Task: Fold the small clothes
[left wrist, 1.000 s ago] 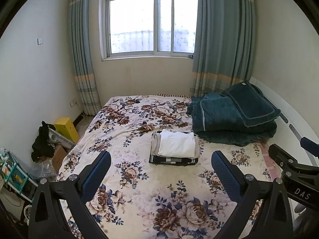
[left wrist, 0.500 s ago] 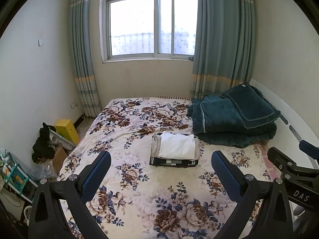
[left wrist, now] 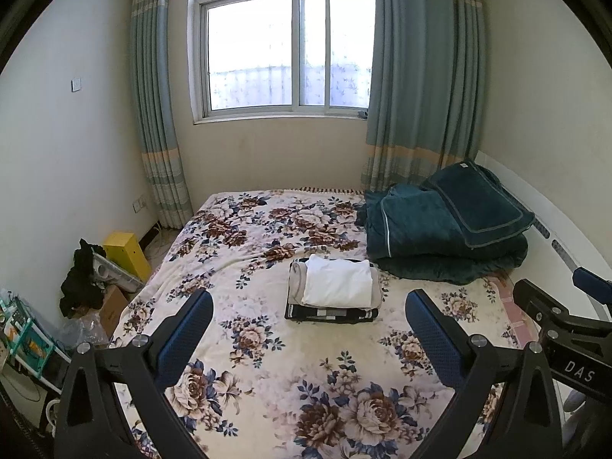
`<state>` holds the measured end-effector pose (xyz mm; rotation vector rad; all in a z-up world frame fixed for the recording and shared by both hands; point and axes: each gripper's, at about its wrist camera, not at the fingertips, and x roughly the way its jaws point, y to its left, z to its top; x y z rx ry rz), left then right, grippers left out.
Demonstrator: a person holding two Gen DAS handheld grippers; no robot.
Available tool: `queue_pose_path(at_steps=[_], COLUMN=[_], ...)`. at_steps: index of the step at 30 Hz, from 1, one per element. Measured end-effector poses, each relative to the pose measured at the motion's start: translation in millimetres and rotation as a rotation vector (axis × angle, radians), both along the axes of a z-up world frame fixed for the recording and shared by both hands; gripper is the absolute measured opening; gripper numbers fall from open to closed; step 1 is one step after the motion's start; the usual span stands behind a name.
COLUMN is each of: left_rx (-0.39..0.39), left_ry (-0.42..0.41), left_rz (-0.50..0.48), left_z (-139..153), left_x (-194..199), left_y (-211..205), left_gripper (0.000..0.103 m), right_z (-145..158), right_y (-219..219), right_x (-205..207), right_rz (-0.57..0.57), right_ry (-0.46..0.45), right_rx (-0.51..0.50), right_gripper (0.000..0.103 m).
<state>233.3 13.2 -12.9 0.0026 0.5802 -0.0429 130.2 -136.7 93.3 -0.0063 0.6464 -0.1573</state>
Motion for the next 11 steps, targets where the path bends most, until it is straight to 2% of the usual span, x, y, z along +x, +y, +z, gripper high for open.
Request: queue_pose_path(at_steps=[11], left_rx=[0.006], left_ry=[-0.024], left_rz=[0.009], left_z=[0.7], left_x=[-7.8], left_y=[-3.2], left_gripper=[0.103], right_z=[1.5], right_y=[7.4], right_x=[-6.7], right_rz=[-0.013], right_ry=[-0.002], right_rx=[0.009], right_gripper=[0.103])
